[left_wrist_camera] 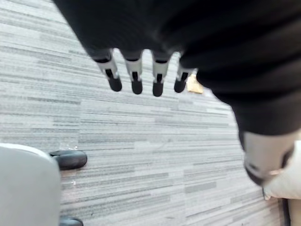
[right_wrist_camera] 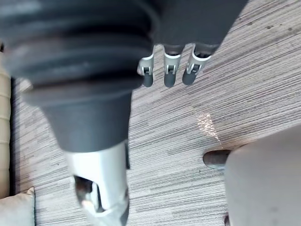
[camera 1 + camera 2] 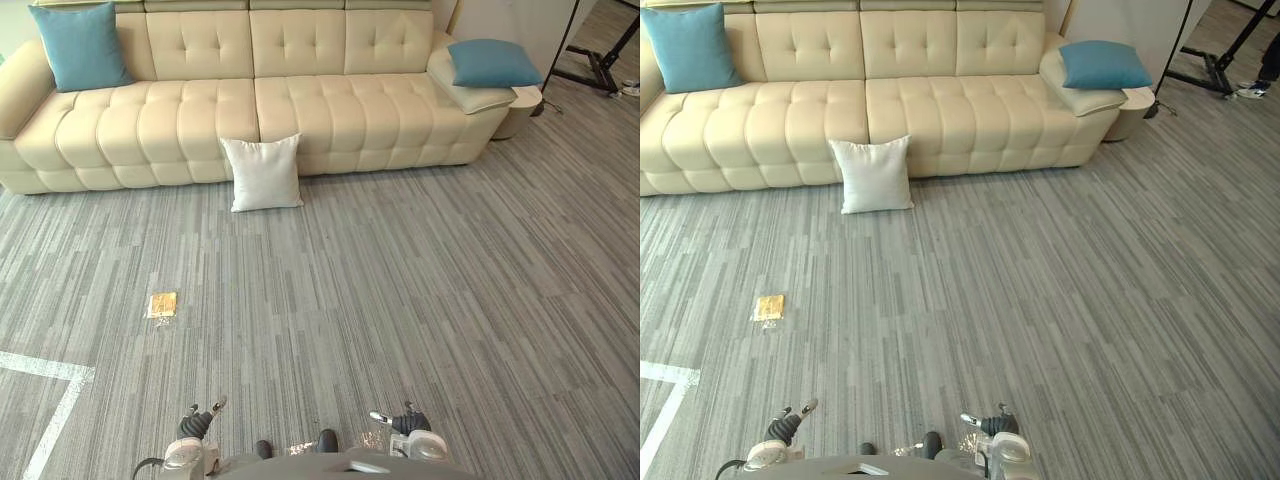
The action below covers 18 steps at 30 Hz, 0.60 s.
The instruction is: Pick up cushions and gather them together orderly.
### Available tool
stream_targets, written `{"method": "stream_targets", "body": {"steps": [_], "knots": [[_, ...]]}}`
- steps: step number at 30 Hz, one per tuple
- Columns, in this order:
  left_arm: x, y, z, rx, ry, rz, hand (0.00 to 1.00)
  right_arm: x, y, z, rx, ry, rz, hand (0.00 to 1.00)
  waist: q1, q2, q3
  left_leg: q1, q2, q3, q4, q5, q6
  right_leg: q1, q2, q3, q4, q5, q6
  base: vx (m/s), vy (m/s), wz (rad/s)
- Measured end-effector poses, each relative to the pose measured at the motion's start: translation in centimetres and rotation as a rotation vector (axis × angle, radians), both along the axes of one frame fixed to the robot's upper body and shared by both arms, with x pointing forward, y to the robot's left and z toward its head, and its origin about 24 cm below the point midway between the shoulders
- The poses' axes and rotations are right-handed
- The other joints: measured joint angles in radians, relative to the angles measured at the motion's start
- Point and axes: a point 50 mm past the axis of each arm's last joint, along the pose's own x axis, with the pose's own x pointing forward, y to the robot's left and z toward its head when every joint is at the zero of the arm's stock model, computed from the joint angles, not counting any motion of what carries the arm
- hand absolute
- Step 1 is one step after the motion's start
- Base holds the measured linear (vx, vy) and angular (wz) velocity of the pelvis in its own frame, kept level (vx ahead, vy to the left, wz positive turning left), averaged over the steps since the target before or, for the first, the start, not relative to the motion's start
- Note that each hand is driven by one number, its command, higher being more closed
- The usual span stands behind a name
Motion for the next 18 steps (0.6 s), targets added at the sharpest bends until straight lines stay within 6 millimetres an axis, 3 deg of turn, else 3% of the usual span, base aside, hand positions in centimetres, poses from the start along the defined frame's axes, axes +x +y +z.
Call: {"method": "stream_targets", "body": {"steps": [18], "knots": [[-0.4, 0.0, -0.3, -0.031, 0.022, 0.023, 0.0, -1.4, -0.9, -0.7, 0.035, 0.064, -0.123, 0.0, 0.009, 0.004, 0.002, 0.027, -0.001, -0.001, -0.022, 0.005, 0.001, 0.021, -0.001, -0.009, 0.006, -0.014, 0.008, -0.01, 0.0, 0.01]]}}
